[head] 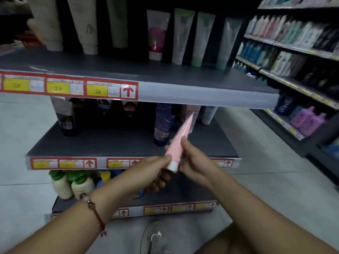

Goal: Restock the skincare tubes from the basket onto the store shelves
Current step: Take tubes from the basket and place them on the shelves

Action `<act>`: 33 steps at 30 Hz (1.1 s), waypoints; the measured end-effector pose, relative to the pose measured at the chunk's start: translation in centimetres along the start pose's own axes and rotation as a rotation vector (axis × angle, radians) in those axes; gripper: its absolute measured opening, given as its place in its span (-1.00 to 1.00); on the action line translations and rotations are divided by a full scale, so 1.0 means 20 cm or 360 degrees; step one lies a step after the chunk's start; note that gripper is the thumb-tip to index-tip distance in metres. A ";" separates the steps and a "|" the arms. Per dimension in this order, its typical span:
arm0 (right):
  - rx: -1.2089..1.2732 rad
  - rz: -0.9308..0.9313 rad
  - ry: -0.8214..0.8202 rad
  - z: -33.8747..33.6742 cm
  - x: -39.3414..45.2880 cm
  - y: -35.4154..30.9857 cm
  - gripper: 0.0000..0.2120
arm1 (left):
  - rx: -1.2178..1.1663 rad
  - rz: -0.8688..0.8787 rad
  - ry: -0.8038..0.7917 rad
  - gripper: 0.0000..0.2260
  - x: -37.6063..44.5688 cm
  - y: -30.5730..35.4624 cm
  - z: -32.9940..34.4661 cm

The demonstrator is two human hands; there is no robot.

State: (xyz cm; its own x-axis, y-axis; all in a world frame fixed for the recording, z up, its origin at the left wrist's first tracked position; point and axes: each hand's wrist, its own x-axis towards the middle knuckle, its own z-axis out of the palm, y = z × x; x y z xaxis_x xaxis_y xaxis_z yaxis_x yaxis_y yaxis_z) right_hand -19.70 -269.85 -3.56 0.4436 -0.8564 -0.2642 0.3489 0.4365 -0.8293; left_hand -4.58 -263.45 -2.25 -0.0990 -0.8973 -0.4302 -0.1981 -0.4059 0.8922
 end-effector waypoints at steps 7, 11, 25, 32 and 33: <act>-0.1236 -0.0774 0.0734 -0.21 0.29 -0.18 -0.67 | 0.0894 0.0157 0.0287 -0.87 0.03 -0.05 -0.18; -0.1599 -0.0773 0.0859 -0.34 0.40 -0.17 -0.70 | 0.0952 0.0112 0.0258 -0.89 0.02 -0.07 -0.24; -0.1620 -0.0837 0.1070 -0.32 0.27 -0.11 -0.55 | 0.1312 -0.0140 -0.0041 -0.68 -0.10 -0.14 -0.43; -0.1926 -0.0925 0.0641 0.12 -0.05 0.14 -0.47 | 0.1421 -0.0175 0.0043 -0.58 -0.35 -0.21 -0.57; -0.1969 -0.0870 0.0453 0.21 -0.09 0.21 -0.45 | 0.1402 -0.0184 0.0077 -0.58 -0.41 -0.25 -0.61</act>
State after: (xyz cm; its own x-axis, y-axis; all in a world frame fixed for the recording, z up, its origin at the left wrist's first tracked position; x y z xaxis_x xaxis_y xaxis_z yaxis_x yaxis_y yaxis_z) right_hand -15.55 -265.29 -4.39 0.2547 -0.9295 0.2668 -0.5973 -0.3682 -0.7125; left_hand 9.07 -256.16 -1.46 0.0056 -0.8735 -0.4868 -0.8845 -0.2315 0.4051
